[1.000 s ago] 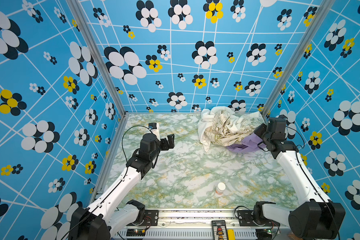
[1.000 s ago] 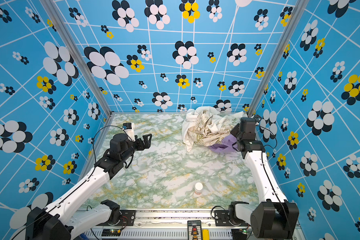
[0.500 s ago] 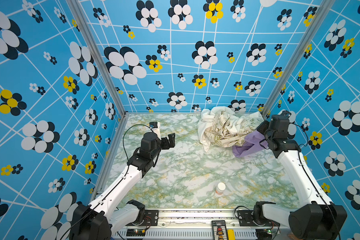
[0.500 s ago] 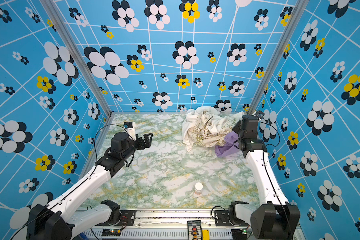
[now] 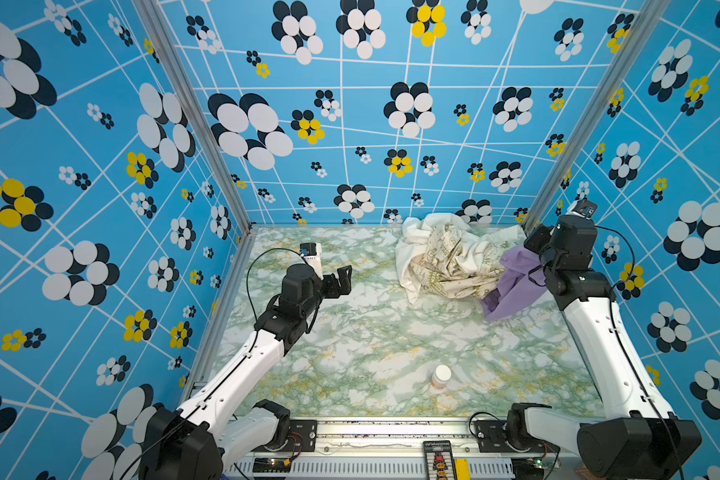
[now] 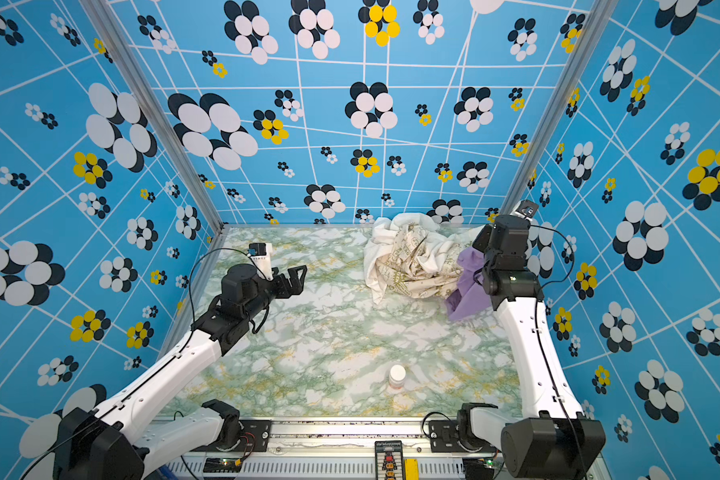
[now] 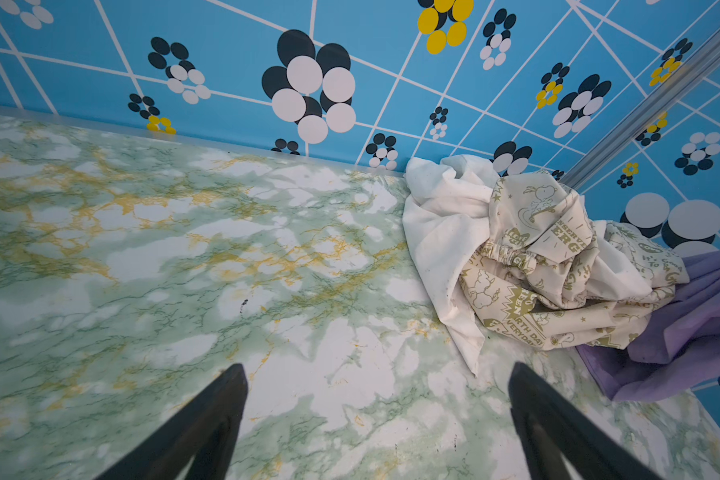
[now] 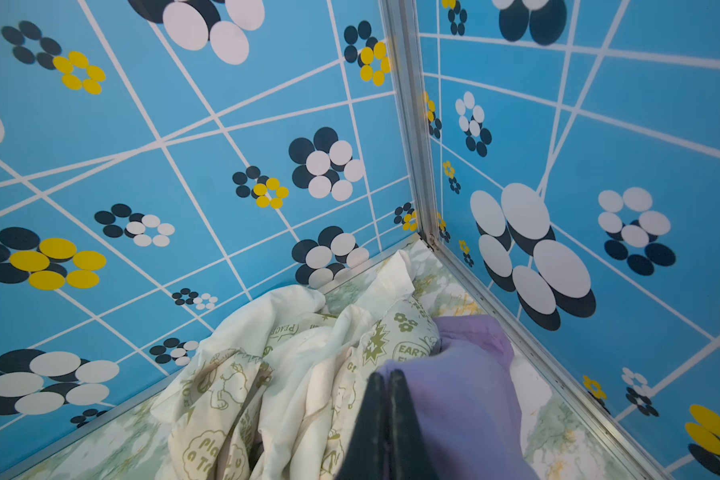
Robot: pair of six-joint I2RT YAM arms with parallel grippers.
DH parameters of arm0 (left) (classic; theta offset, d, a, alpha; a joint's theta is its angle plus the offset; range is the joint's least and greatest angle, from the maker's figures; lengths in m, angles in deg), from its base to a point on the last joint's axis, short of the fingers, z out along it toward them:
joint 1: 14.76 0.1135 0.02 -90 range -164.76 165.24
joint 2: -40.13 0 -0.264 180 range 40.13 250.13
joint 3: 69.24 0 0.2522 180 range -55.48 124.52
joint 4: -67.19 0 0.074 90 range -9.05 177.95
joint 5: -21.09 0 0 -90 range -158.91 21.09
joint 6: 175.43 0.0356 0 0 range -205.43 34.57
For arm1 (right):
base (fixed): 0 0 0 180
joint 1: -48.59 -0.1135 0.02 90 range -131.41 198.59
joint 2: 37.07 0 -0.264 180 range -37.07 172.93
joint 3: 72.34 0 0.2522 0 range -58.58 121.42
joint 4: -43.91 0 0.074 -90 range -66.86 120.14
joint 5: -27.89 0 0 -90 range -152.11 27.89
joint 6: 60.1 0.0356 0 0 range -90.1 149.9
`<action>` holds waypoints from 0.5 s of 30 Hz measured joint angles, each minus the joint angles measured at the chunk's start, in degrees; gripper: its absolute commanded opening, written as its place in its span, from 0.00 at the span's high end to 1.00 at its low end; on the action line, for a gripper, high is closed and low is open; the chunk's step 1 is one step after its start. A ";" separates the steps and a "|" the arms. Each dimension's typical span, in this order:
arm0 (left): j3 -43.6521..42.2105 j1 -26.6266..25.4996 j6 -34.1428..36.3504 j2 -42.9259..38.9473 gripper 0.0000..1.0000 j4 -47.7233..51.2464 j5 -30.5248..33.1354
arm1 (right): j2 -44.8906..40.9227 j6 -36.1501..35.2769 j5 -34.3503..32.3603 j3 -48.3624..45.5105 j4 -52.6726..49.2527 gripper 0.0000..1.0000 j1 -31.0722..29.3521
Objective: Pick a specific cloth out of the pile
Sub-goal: 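Grasp the purple cloth with the right gripper and lift it up, then swing the held purple cloth over the pile and lay it down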
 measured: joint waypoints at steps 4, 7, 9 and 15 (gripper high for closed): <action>0.04 0.00 0.20 0.00 0.01 -0.90 -0.70 | 0.50 -2.54 -0.17 4.20 0.63 1.00 0.00; 0.07 0.00 0.20 0.00 0.01 -1.38 -1.31 | 1.16 -3.74 -0.09 7.10 1.92 1.00 0.00; 0.07 0.00 0.20 0.00 0.01 -1.77 -1.55 | 1.62 -4.35 0.13 8.66 2.27 1.00 -0.07; 0.09 0.00 0.20 0.00 0.01 -2.75 -2.47 | 3.67 -6.62 2.14 12.76 2.97 1.00 -1.84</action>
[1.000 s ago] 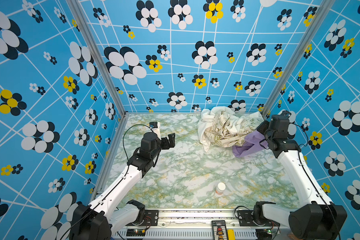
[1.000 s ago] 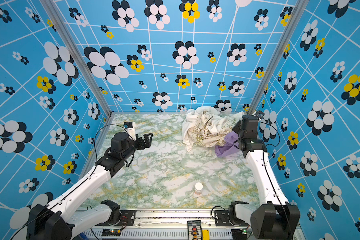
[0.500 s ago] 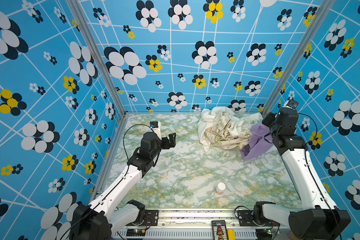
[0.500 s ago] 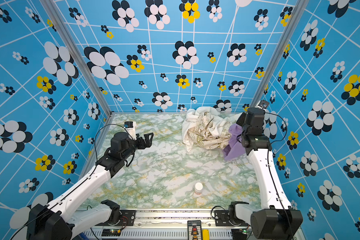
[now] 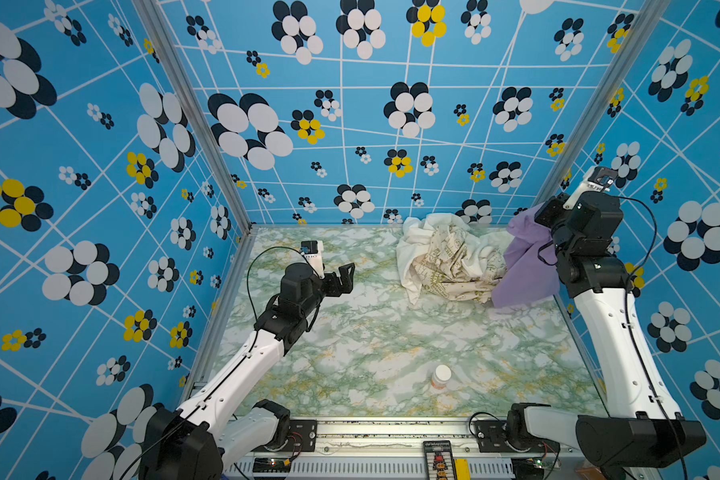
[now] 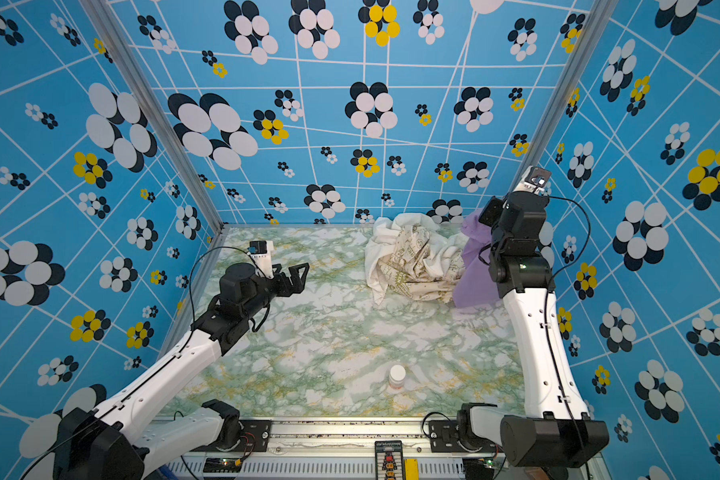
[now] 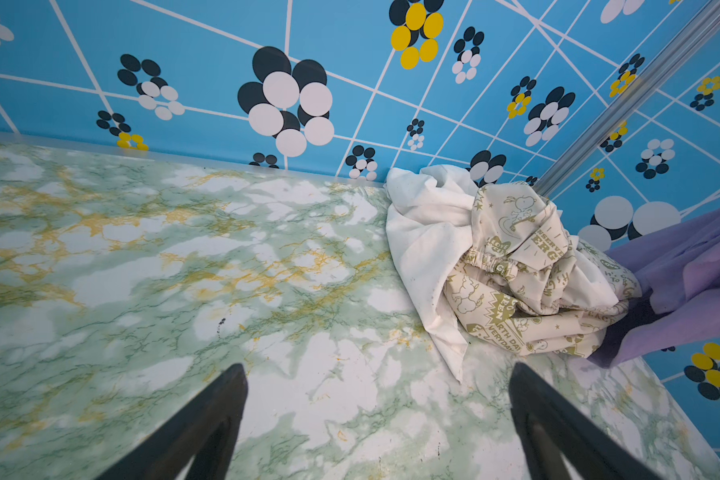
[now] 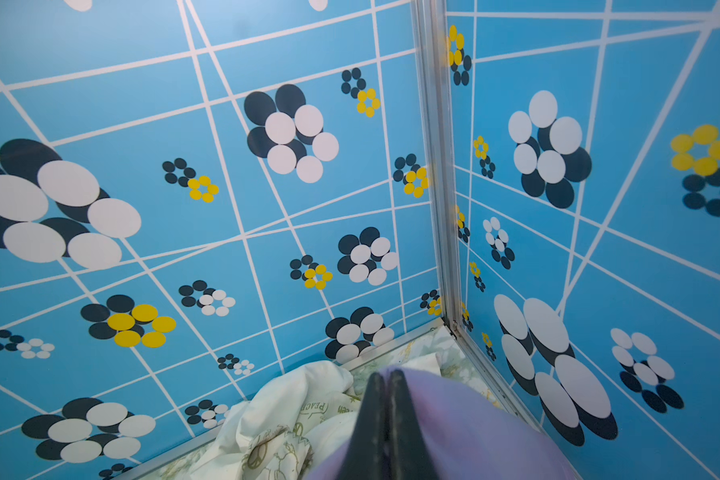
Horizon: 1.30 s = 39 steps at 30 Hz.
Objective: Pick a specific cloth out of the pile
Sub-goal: 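Swing the held purple cloth over the pile and lay it down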
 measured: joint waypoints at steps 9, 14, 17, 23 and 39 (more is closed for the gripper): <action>1.09 -0.04 -0.04 0.74 0.01 -0.66 -0.70 | 5.16 -1.81 8.24 6.16 0.31 1.00 -5.16; 1.11 -0.04 -0.07 0.74 0.01 -1.05 -1.03 | 9.14 -4.81 12.85 8.28 -1.33 1.00 -12.28; 1.11 -0.04 -0.28 0.74 0.01 -1.09 -1.01 | 12.44 -7.32 15.30 8.76 -4.26 1.00 -16.74; 1.11 -0.04 -0.52 0.76 0.01 -1.09 -0.98 | 20.72 -12.87 18.97 8.76 -13.57 0.43 -25.44; 1.88 -0.04 -1.60 3.87 0.01 -2.80 -1.05 | 13.92 -7.08 10.14 -1.18 -19.02 0.10 -16.52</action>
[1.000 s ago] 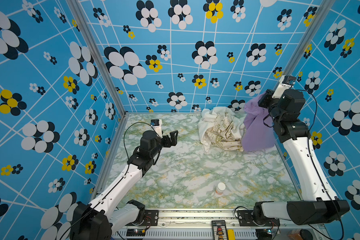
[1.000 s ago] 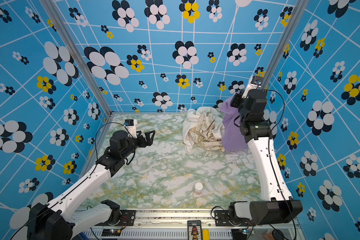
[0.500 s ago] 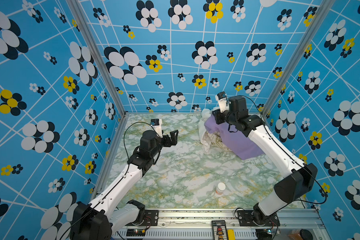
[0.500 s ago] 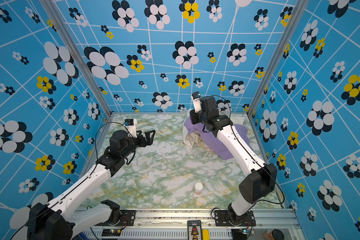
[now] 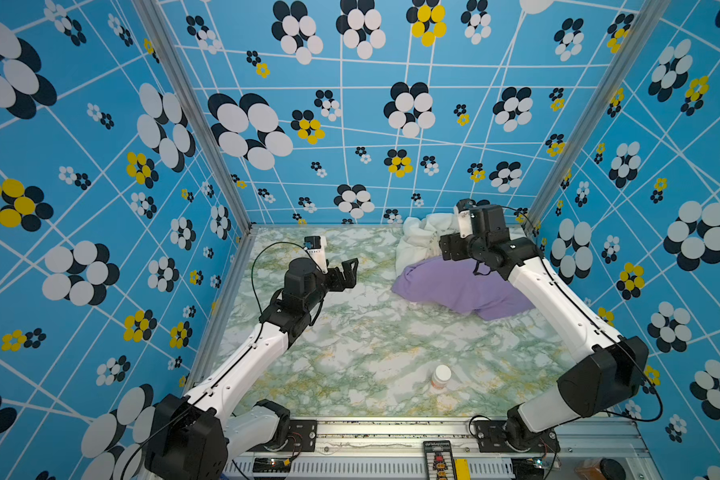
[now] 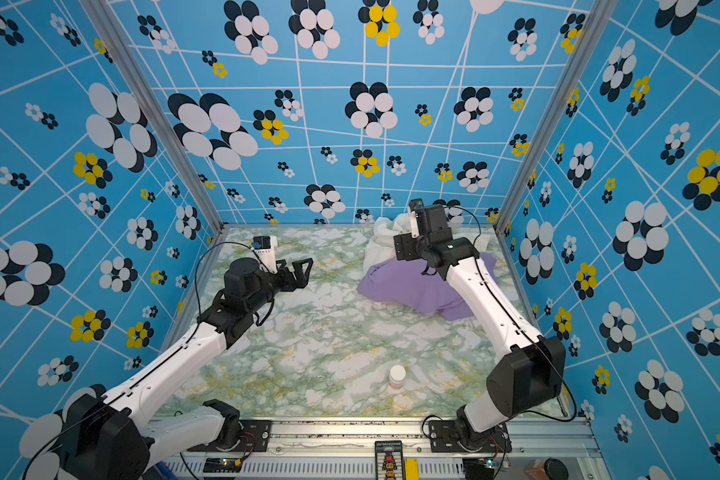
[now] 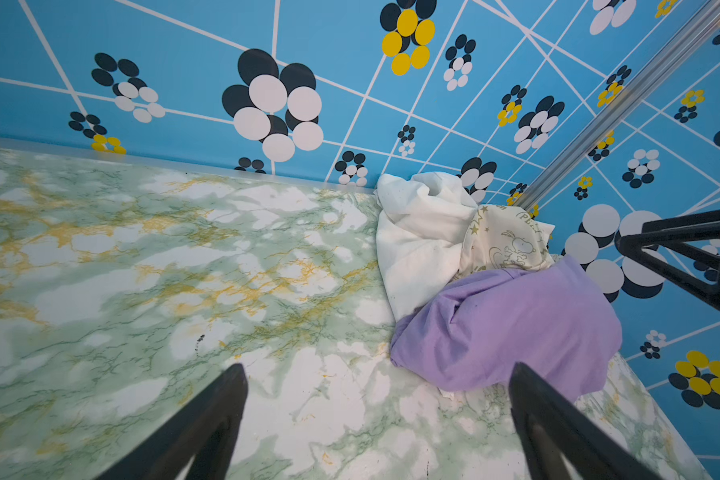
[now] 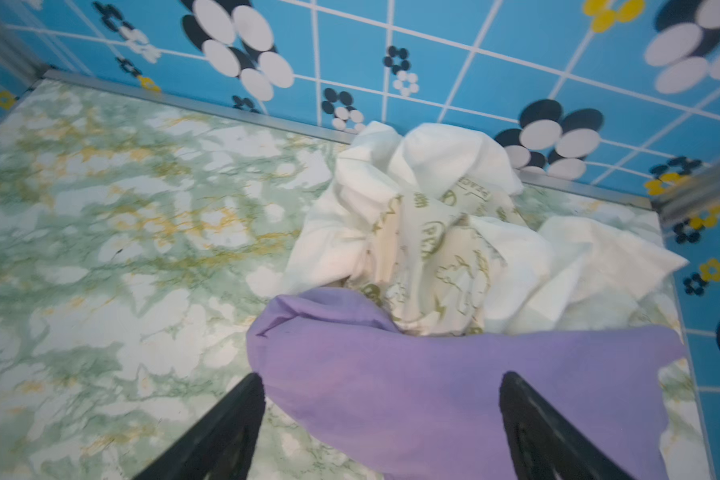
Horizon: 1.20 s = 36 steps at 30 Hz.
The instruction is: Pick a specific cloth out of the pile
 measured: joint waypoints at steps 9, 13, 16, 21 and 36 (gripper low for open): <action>1.18 0.00 -0.42 1.60 0.01 -0.46 -0.61 | -8.13 18.53 -2.21 -13.35 2.14 0.18 15.10; 1.51 0.00 -0.42 2.45 0.01 -0.68 -1.05 | -7.78 25.18 -0.07 -16.76 2.38 0.22 18.25; 1.62 0.00 -0.42 2.60 0.01 -0.79 -1.16 | -6.16 28.15 2.60 -16.85 2.84 0.25 18.47; 1.79 0.00 -0.39 2.60 0.01 -0.79 -1.46 | -0.83 32.98 6.88 -15.76 3.50 0.30 18.47; 1.44 0.57 -0.42 -0.35 0.01 -0.68 -1.40 | 6.14 40.85 9.92 -11.28 3.08 0.92 18.47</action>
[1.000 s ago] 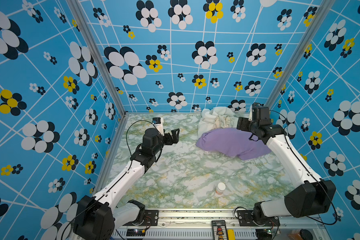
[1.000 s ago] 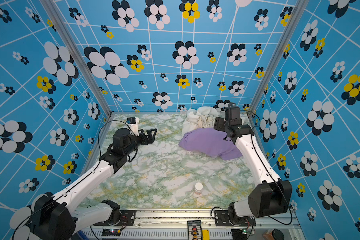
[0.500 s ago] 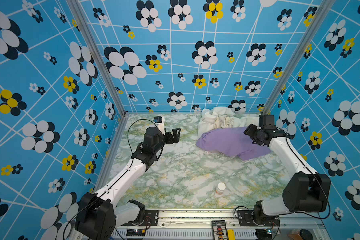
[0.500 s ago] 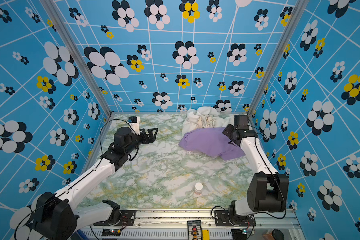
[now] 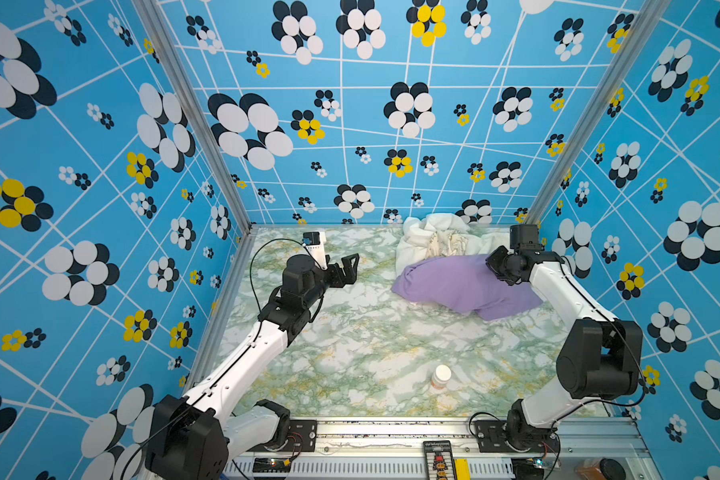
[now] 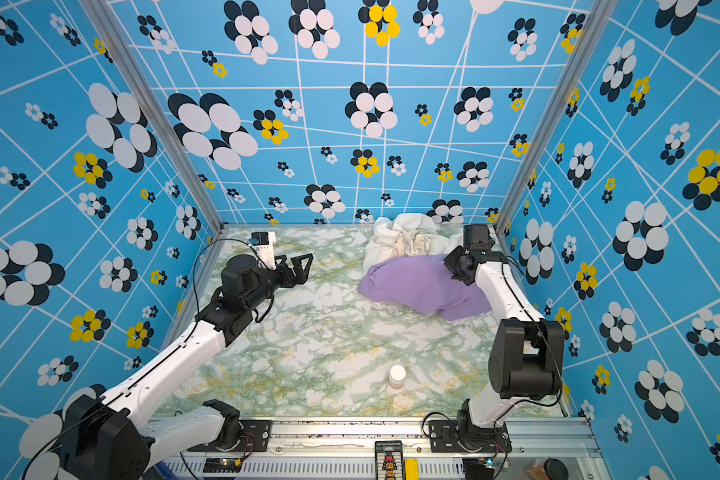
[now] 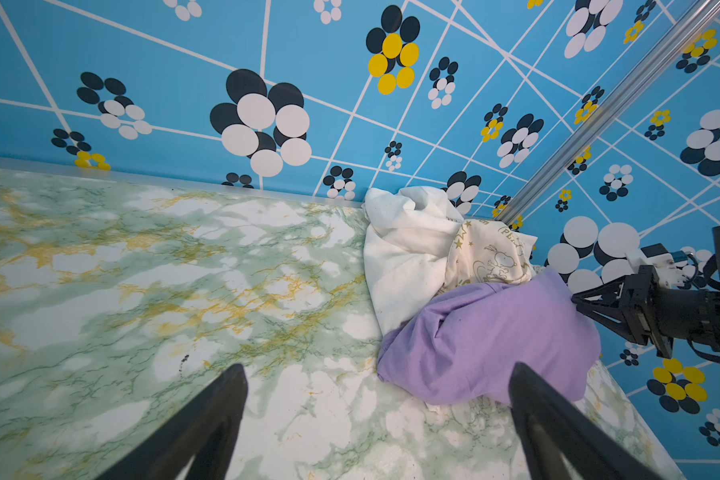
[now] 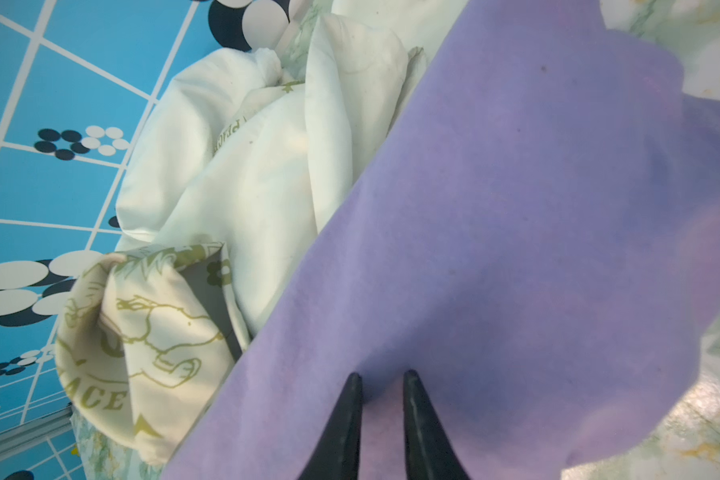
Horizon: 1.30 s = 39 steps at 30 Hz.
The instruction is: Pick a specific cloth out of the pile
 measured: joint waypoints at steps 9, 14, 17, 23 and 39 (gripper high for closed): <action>-0.42 0.35 0.00 -0.33 0.01 0.09 -0.02 | 0.00 1.18 0.04 0.00 -0.04 0.95 0.00; -0.42 0.35 0.00 -0.33 0.01 0.09 -0.04 | 0.02 0.57 0.11 0.26 -0.17 0.61 0.00; -0.42 0.35 0.00 -0.33 0.01 0.09 -0.04 | 0.66 0.28 0.94 1.95 -0.74 0.59 0.00; -0.42 0.63 -0.02 -0.33 0.01 0.11 -0.04 | 4.28 -1.44 1.36 5.95 -2.32 0.59 -0.07; -0.42 0.68 -0.50 -0.33 0.01 0.11 0.00 | 8.81 -4.87 2.16 8.68 -7.50 1.00 -0.28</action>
